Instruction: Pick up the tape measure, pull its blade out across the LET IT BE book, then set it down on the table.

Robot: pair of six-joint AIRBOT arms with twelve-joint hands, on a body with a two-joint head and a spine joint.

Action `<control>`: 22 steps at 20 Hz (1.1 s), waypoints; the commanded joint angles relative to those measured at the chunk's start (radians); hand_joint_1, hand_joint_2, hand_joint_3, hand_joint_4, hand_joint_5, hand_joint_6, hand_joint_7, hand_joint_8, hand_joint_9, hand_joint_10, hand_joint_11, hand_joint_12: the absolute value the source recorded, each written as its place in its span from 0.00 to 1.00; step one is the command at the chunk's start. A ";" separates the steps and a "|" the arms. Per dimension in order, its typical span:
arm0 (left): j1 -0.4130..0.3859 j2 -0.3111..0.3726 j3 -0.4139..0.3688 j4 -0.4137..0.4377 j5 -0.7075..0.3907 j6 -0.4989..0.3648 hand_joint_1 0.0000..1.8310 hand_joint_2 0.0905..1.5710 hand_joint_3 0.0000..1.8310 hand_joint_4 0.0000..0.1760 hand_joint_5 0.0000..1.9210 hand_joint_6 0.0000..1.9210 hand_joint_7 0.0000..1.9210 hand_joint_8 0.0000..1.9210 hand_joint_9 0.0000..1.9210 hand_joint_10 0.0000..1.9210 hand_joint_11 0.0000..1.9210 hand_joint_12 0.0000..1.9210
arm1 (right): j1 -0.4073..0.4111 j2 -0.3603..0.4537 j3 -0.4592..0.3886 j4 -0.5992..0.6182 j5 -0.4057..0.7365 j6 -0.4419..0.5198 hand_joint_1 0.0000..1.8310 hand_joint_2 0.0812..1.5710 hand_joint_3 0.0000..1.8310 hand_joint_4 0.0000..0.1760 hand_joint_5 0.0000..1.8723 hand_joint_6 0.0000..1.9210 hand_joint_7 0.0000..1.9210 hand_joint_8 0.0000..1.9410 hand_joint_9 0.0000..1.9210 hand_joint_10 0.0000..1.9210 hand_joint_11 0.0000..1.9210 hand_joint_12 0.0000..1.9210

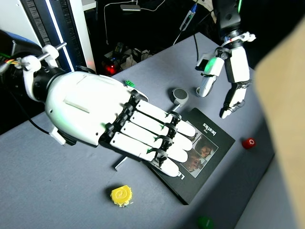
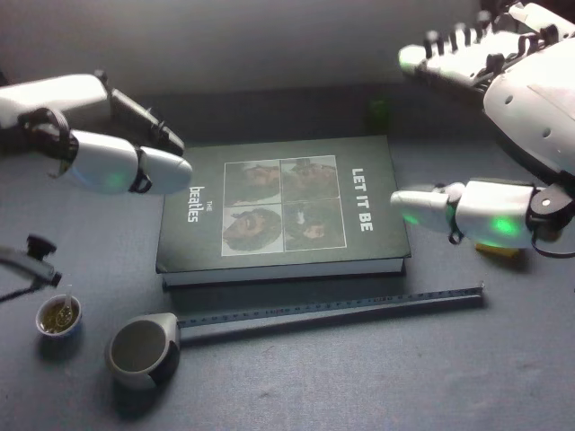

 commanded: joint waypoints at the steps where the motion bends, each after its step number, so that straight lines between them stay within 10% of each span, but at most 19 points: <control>1: -0.024 -0.006 0.004 -0.030 -0.043 0.038 0.38 0.69 0.00 0.00 0.47 0.01 0.46 0.02 0.44 0.04 0.31 0.49 | 0.016 0.003 -0.004 -0.059 0.089 0.004 0.26 0.65 0.00 0.00 0.36 0.32 0.35 0.43 0.31 0.66 0.27 0.85; 2: -0.049 -0.010 0.002 -0.058 -0.039 0.087 0.50 0.71 0.01 0.73 0.47 0.46 0.49 0.04 0.47 0.11 0.31 0.58 | 0.017 0.003 -0.004 -0.060 0.089 0.004 0.29 0.66 0.00 0.00 0.37 0.60 0.34 0.68 0.35 0.89 0.39 0.97; 3: -0.070 -0.014 -0.003 -0.102 -0.036 0.146 0.52 0.72 0.01 0.95 0.45 0.58 0.49 0.12 0.39 0.39 0.30 0.66 | 0.017 0.003 -0.005 -0.060 0.089 0.004 0.33 0.68 0.00 0.00 0.40 0.79 0.37 0.84 0.44 0.98 0.52 0.99; 4: -0.090 -0.016 -0.012 -0.159 -0.036 0.218 0.52 0.72 0.00 0.99 0.45 0.61 0.43 0.43 0.39 0.66 0.33 0.78 | 0.017 0.003 -0.005 -0.062 0.089 0.004 0.38 0.69 0.00 0.00 0.46 0.96 0.44 0.97 0.58 1.00 0.69 1.00; 5: -0.108 -0.016 -0.021 -0.222 -0.033 0.293 0.53 0.73 0.00 0.84 0.44 0.64 0.40 0.70 0.40 0.84 0.37 0.89 | 0.017 0.003 -0.006 -0.062 0.088 0.004 0.41 0.70 0.00 0.00 0.52 0.99 0.53 0.99 0.69 1.00 0.80 1.00; 6: -0.124 -0.016 -0.029 -0.266 -0.033 0.341 0.52 0.71 0.00 0.00 0.42 0.81 0.44 0.86 0.44 0.96 0.41 0.98 | 0.017 0.003 -0.007 -0.062 0.088 0.004 0.43 0.71 0.00 0.00 0.56 1.00 0.60 1.00 0.75 1.00 0.87 1.00; 9: -0.188 -0.018 -0.063 -0.437 -0.057 0.522 0.56 0.71 0.00 0.00 0.56 1.00 0.62 1.00 0.62 1.00 0.61 1.00 | 0.017 0.003 -0.008 -0.065 0.085 0.005 0.44 0.74 0.01 0.00 0.66 1.00 0.75 1.00 0.90 1.00 1.00 1.00; 10: -0.201 -0.018 -0.074 -0.487 -0.064 0.571 0.56 0.71 0.00 0.00 0.63 1.00 0.68 1.00 0.70 1.00 0.69 1.00 | 0.015 0.002 -0.008 -0.065 0.085 0.005 0.44 0.78 0.00 0.19 0.70 1.00 0.79 1.00 0.93 1.00 1.00 1.00; 11: -0.211 -0.018 -0.088 -0.528 -0.074 0.620 0.55 0.72 0.00 0.00 0.67 1.00 0.71 1.00 0.74 1.00 0.74 1.00 | 0.015 0.001 -0.008 -0.065 0.085 0.005 0.42 0.81 0.00 0.84 0.73 1.00 0.82 1.00 0.95 1.00 1.00 1.00; 12: -0.217 -0.021 -0.109 -0.564 -0.094 0.650 0.53 0.73 0.00 0.00 0.68 1.00 0.73 1.00 0.77 1.00 0.78 1.00 | 0.015 0.000 -0.009 -0.068 0.085 0.005 0.42 0.84 0.01 0.97 0.74 1.00 0.83 1.00 0.95 1.00 1.00 1.00; 22: -0.198 -0.037 -0.188 -0.583 -0.179 0.635 0.49 0.77 0.00 0.00 0.69 1.00 0.76 1.00 0.80 1.00 0.81 1.00 | 0.015 0.000 -0.009 -0.069 0.084 0.005 0.40 0.90 0.00 1.00 0.74 1.00 0.84 1.00 0.95 1.00 1.00 1.00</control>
